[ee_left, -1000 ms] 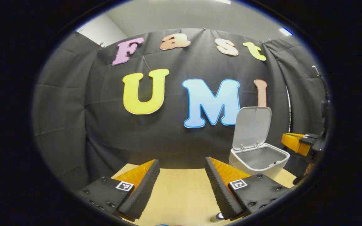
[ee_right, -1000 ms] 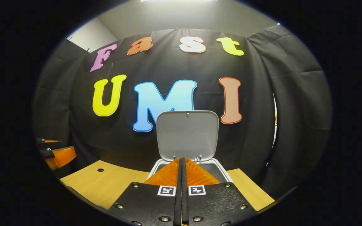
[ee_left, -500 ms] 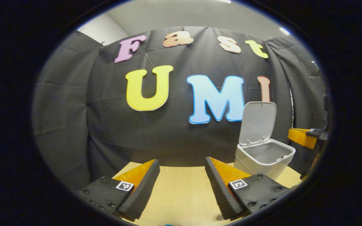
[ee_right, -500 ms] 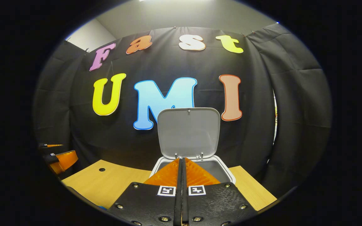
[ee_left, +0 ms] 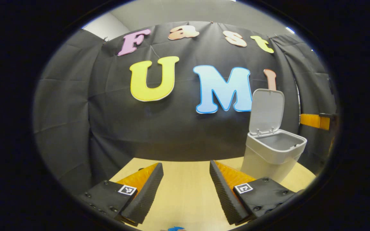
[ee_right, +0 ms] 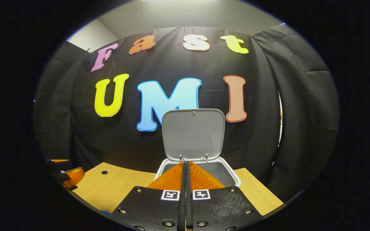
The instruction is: Press the lid of the desktop garbage bin to open it, pick up the crumpled paper on the desktop and throw it into the bin, then pick up the pop can on the desktop and drop it into the bin, and finally close the garbage bin lid.
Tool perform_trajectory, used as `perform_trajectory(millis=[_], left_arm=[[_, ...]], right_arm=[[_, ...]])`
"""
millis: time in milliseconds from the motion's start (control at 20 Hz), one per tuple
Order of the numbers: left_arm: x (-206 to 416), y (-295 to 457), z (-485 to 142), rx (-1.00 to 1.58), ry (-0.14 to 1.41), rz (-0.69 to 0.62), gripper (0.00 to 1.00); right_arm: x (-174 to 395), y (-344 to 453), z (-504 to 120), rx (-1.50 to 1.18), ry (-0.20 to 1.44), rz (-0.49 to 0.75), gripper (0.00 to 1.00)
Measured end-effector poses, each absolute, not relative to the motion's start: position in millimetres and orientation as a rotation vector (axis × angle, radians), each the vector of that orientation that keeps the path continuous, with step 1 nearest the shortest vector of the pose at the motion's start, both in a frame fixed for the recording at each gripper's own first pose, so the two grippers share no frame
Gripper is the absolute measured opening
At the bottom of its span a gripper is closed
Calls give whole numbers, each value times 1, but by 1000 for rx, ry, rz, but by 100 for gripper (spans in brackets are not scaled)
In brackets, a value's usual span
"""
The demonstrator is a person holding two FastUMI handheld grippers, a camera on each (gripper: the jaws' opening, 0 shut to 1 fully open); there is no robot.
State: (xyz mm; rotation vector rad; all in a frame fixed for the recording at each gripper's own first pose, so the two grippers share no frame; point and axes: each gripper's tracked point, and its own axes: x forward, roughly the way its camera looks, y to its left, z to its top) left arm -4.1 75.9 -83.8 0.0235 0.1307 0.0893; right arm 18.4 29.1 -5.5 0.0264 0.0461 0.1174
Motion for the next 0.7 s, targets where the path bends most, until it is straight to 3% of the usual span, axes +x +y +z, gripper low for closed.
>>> perform_trajectory(millis=[700], left_arm=[[-26,99,-210,23,342,92,96]], right_arm=[[17,30,-18,-15,97,117,1]])
